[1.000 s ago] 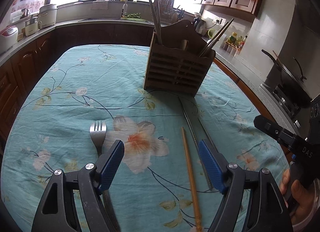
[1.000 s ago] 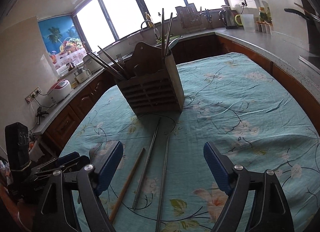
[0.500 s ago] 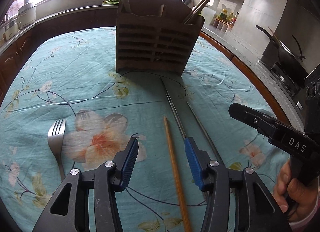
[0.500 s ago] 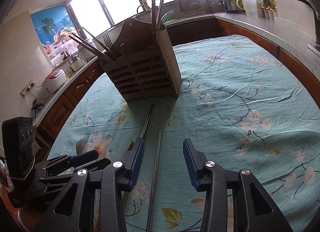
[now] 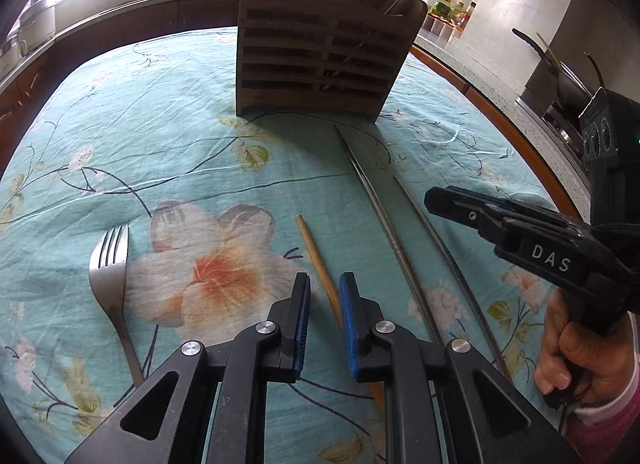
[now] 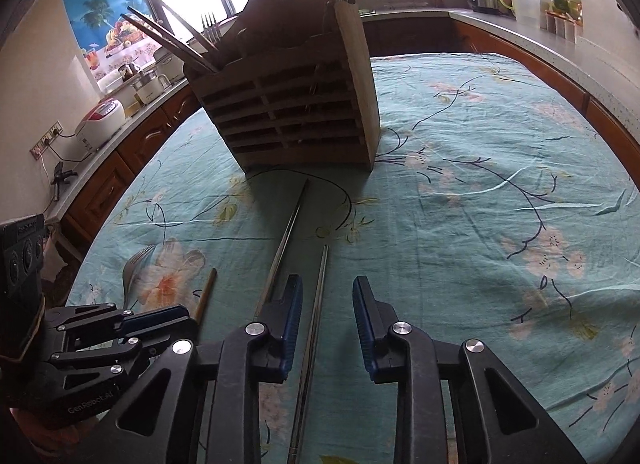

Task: Organize utensils
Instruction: 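Move both tools down toward the remaining metal stick and wooden chopstick, then grasp the wooden chopstick with the left tool while the right tool grasps a metal stick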

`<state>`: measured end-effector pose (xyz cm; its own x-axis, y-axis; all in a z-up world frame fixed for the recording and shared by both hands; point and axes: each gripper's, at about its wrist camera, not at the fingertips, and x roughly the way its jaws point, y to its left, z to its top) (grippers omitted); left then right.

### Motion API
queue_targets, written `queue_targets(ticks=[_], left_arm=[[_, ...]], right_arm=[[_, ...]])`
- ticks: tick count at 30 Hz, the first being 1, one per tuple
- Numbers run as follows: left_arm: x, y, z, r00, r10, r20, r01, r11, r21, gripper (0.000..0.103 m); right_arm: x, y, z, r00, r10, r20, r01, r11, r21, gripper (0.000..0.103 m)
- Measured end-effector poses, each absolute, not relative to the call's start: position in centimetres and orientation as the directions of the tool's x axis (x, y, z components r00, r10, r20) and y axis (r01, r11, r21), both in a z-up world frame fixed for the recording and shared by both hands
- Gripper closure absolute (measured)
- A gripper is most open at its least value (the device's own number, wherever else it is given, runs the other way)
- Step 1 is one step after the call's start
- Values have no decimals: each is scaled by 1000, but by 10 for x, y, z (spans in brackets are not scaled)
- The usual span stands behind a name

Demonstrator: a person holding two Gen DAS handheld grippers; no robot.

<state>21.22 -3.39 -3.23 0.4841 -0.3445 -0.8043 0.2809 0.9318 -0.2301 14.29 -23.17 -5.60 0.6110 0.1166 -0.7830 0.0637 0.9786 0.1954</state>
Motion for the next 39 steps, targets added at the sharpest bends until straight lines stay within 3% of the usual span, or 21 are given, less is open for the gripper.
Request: queue_targets(ticks=[5,8,11,22,39], left_arm=[[220,-44,-33,492,-313,-813,282,940,-192,88],[220,-56,-36,516,-279,-810,295,946,-137,95],[219,-62,-37,533,-258,-806,305,947,-102,98],[194,-31,0,590,-340,-733,292,935,-199,100],[122,27,88,727,-448,-520,341,894,-292,100]], right_arm=[[158,-218,-65,580,61,-812,24,995,92,85],[161,-209,-66,576,11,-817,-3,1000,12,95],[158,-207,-66,578,2,-816,-19,1000,-12,98],[128,-228,-19,662,117,-740,10,986,165,99],[85,-231,81,842,134,-523,-13,974,227,99]])
